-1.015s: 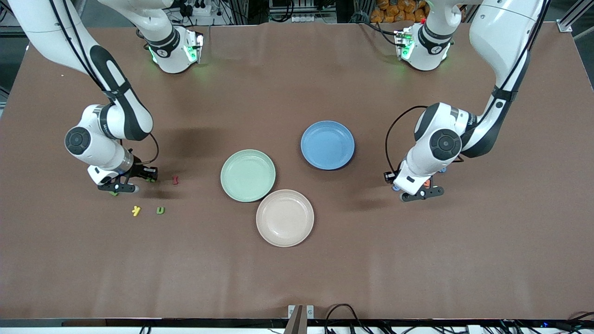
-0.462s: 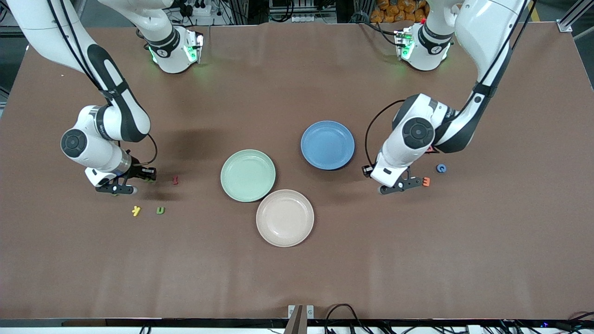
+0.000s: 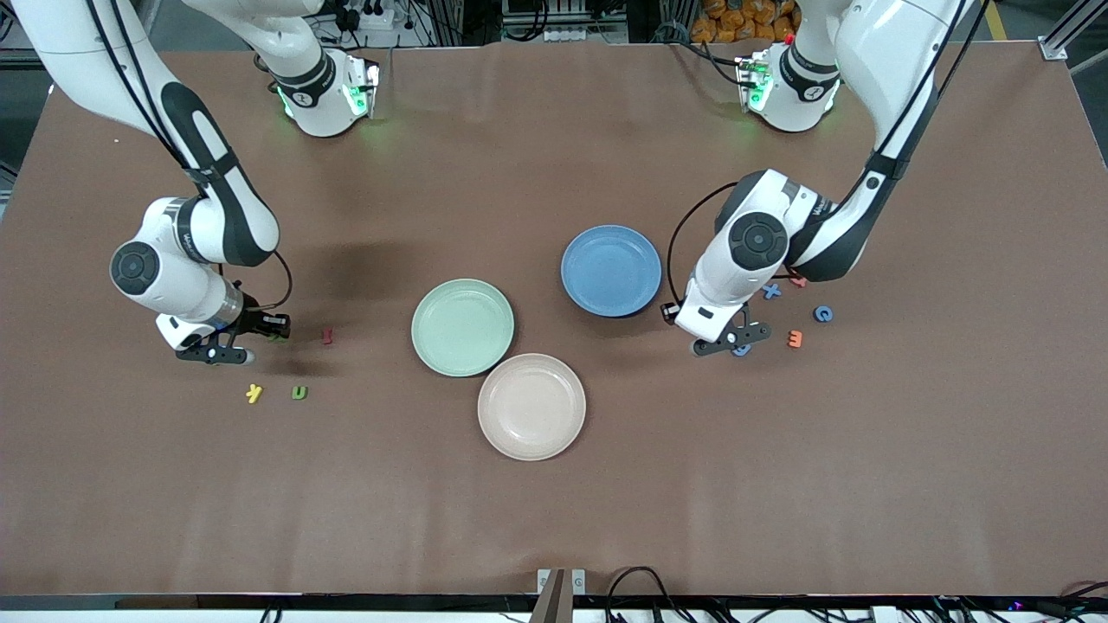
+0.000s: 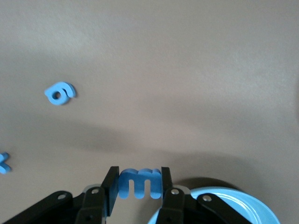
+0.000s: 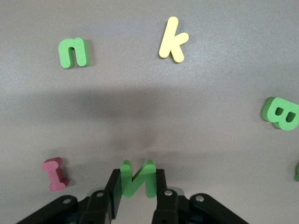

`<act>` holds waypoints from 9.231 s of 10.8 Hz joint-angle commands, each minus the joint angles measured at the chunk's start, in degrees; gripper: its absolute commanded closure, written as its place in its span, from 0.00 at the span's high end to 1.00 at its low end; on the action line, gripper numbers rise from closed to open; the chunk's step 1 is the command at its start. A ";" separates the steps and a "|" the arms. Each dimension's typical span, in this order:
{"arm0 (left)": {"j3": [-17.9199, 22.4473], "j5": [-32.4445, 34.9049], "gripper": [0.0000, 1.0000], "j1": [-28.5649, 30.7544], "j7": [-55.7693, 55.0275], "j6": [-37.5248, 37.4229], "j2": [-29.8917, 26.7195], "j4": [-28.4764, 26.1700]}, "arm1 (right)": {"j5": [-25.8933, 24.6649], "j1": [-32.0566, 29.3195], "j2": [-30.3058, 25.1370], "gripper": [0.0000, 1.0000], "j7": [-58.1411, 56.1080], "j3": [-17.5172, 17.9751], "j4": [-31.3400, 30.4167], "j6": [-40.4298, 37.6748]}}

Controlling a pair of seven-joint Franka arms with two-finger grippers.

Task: Sort letters by color into matching plates
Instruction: 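Carry the blue m over the blue plate with the left gripper, then release the m onto the blue plate while the right gripper lifts the N, then drop the N onto the green plate while the left gripper withdraws, then move the left gripper over the blue 6 while the right gripper reaches green n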

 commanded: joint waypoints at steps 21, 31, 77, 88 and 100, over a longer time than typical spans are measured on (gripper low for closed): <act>0.41 1.79 0.00 -12.18 -15.36 -0.75 4.87 1.72 | 2.20 2.62 -0.67 0.27 8.39 1.75 4.36 -5.28; 0.50 2.06 1.00 -13.50 -19.50 -0.49 6.80 3.92 | 2.20 7.01 -0.58 0.27 17.71 3.86 4.80 -6.42; 0.41 14.36 1.00 9.09 41.66 5.67 2.67 -3.38 | 6.24 19.86 7.42 1.00 31.01 3.07 19.13 -10.20; -2.04 14.45 1.00 16.02 51.78 14.27 4.34 -7.14 | 2.47 15.89 7.59 1.00 10.09 -2.90 18.87 -11.08; -2.49 14.63 0.93 14.98 52.22 14.63 5.66 -7.33 | 0.44 8.95 9.52 1.00 -5.23 -3.69 19.48 -6.78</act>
